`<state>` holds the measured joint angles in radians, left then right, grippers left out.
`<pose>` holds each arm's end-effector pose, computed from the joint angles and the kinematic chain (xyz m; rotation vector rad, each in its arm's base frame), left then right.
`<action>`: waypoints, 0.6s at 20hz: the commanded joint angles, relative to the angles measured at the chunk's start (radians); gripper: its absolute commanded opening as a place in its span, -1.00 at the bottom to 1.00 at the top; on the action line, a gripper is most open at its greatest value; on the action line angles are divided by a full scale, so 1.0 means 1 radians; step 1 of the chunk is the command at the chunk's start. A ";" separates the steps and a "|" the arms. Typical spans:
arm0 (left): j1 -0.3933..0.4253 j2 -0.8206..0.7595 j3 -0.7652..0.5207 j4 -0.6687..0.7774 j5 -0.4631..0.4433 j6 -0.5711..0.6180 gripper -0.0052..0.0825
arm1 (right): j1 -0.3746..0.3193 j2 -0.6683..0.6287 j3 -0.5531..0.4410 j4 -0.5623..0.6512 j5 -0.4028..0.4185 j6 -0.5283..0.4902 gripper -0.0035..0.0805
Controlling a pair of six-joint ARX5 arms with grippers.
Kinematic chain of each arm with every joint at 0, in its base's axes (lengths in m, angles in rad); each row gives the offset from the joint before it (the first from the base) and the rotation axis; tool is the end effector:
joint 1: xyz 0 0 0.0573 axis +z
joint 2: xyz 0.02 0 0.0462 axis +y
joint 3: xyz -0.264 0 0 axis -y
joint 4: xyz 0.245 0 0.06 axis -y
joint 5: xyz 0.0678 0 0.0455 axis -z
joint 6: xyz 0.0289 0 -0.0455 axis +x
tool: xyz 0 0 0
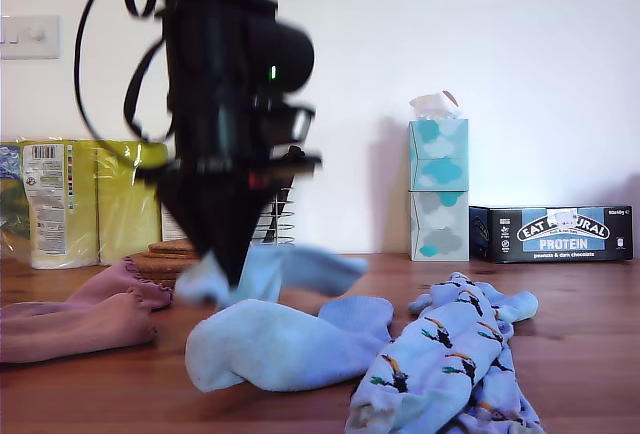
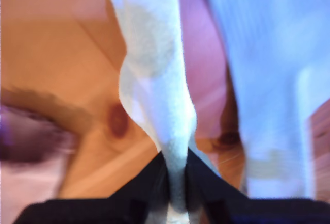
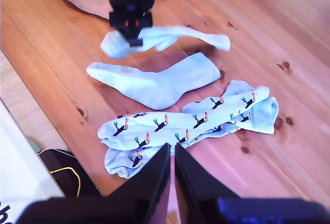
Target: Pair up the socks based on colour and pattern, by placing each sock on top of its pair
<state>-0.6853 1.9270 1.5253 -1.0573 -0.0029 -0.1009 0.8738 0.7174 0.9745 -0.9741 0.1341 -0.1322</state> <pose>0.2879 -0.2353 0.2143 0.4192 1.4168 -0.4821 0.0771 0.0860 0.3340 -0.4759 0.5965 0.7515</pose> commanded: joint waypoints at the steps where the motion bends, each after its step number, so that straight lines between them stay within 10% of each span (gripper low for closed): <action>1: -0.020 -0.045 0.034 -0.053 -0.002 0.004 -0.93 | 0.003 -0.013 -0.004 -0.001 -0.001 -0.003 -0.95; 12: -0.107 -0.007 0.055 -0.193 -0.014 -0.136 -0.93 | 0.003 -0.016 -0.004 0.014 -0.005 -0.034 -0.95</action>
<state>-0.7952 1.8790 1.5925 -1.2526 -0.0101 -0.2253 0.8738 0.7044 0.9745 -0.9665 0.1333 -0.1593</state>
